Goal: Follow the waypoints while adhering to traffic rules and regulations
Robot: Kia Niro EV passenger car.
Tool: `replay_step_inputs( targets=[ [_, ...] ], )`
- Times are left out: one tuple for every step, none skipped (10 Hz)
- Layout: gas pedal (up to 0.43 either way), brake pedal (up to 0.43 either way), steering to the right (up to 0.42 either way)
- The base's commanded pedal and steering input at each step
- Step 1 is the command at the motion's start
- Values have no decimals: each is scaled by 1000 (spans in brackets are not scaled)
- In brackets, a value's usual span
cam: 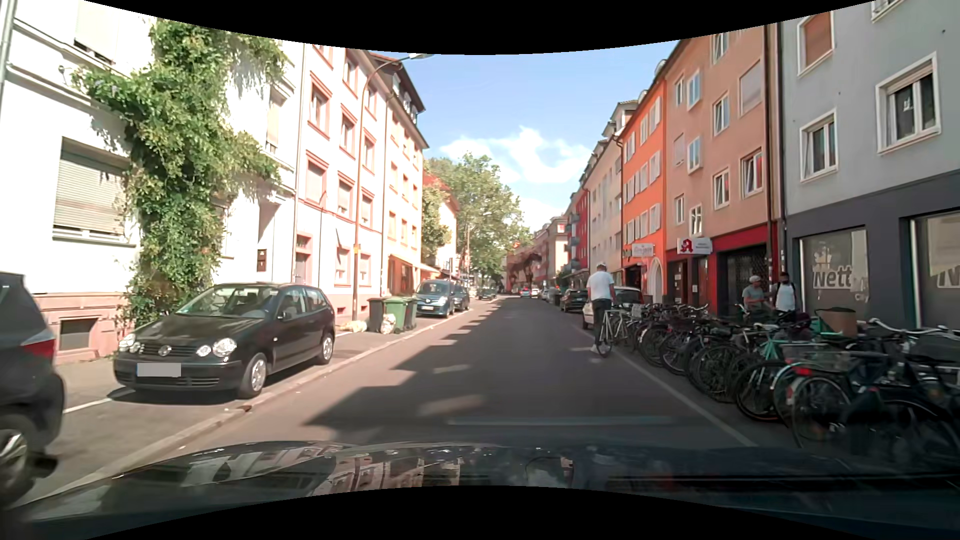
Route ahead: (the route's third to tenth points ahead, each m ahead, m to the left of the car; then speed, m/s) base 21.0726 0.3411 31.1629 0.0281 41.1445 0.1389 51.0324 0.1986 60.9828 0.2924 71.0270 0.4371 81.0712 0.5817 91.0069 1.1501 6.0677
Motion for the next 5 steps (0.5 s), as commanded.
replay_step_inputs(
  targets=[
    [138, 0, -7],
    [138, 0, -7],
    [138, 0, -7],
    [138, 0, -7],
    [138, 0, -7]
  ],
)
